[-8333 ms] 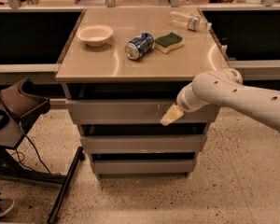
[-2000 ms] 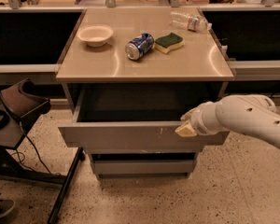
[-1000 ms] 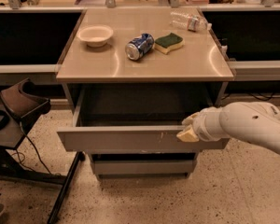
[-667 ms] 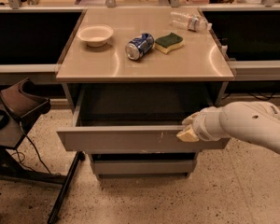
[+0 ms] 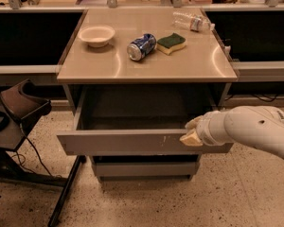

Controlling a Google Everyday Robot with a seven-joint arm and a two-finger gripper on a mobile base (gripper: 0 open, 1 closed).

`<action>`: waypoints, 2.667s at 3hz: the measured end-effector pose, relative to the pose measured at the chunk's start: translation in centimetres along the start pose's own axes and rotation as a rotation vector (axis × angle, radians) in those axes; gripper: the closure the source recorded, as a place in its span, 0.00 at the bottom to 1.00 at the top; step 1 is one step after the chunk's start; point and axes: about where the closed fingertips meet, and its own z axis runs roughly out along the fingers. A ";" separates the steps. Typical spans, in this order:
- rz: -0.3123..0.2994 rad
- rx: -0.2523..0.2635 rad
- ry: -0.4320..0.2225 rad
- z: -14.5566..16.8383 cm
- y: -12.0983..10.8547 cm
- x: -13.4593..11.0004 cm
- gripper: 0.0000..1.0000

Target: Open top drawer

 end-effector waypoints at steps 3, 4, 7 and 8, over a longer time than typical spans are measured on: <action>-0.003 -0.002 -0.007 -0.7 1.4 0.9 1.00; -0.003 -0.002 -0.007 -0.9 1.3 0.7 1.00; -0.002 -0.002 -0.015 -1.5 2.6 1.5 1.00; -0.002 -0.002 -0.015 -1.8 2.5 1.3 1.00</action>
Offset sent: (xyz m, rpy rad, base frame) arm -0.3508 -0.0882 -0.1866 0.0735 -0.0648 0.0912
